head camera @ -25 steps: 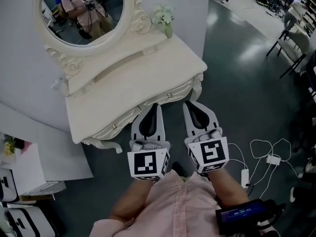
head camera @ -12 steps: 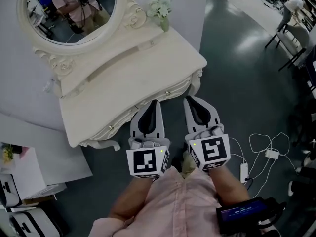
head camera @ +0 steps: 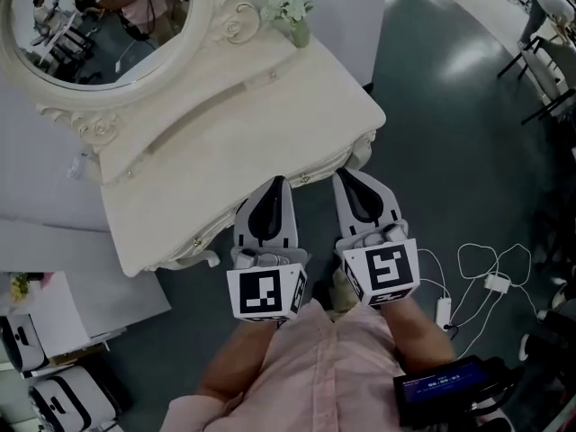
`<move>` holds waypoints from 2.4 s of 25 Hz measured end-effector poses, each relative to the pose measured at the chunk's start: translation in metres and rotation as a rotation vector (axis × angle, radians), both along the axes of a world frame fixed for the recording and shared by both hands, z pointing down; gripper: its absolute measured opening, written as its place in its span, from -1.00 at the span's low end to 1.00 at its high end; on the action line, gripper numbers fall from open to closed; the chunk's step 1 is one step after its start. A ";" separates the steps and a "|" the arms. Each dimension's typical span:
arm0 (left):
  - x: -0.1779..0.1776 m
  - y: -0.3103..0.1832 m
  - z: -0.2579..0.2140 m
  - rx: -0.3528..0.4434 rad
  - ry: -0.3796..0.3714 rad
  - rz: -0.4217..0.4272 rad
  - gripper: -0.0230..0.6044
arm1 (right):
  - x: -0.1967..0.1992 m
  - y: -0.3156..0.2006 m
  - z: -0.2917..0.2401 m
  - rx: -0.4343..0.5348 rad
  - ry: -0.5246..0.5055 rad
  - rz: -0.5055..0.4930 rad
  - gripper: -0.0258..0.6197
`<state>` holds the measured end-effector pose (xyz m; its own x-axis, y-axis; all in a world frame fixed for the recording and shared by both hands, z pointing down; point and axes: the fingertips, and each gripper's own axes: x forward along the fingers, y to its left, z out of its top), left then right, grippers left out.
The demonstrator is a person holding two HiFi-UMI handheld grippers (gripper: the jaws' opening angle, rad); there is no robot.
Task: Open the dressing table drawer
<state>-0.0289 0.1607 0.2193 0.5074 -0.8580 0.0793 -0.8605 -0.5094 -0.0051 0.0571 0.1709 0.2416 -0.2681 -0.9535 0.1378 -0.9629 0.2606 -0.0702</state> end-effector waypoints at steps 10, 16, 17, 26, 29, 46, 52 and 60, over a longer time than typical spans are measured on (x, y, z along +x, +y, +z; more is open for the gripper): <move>0.023 -0.073 0.002 -0.016 -0.045 -0.066 -0.86 | 0.027 -0.081 0.002 -0.003 -0.032 -0.063 -0.86; 0.036 -0.102 -0.015 0.035 -0.059 -0.106 -0.86 | 0.039 -0.113 -0.014 0.043 -0.034 -0.110 -0.86; 0.036 -0.106 -0.018 0.044 -0.057 -0.115 -0.86 | 0.039 -0.118 -0.017 0.052 -0.031 -0.118 -0.86; 0.024 -0.128 -0.019 0.062 -0.053 -0.182 -0.86 | 0.033 -0.151 -0.019 0.072 -0.015 -0.172 -0.86; 0.013 -0.138 -0.012 0.042 -0.053 -0.205 -0.86 | 0.024 -0.163 -0.011 0.051 -0.012 -0.191 -0.86; -0.028 -0.241 0.018 -0.025 -0.024 -0.223 -0.86 | -0.010 -0.263 0.015 -0.009 0.011 -0.190 -0.86; -0.037 -0.273 0.011 -0.011 -0.005 -0.203 -0.86 | -0.020 -0.294 0.007 0.001 0.035 -0.174 -0.86; -0.050 -0.309 0.001 0.004 0.025 -0.184 -0.86 | -0.035 -0.325 -0.005 0.019 0.062 -0.160 -0.86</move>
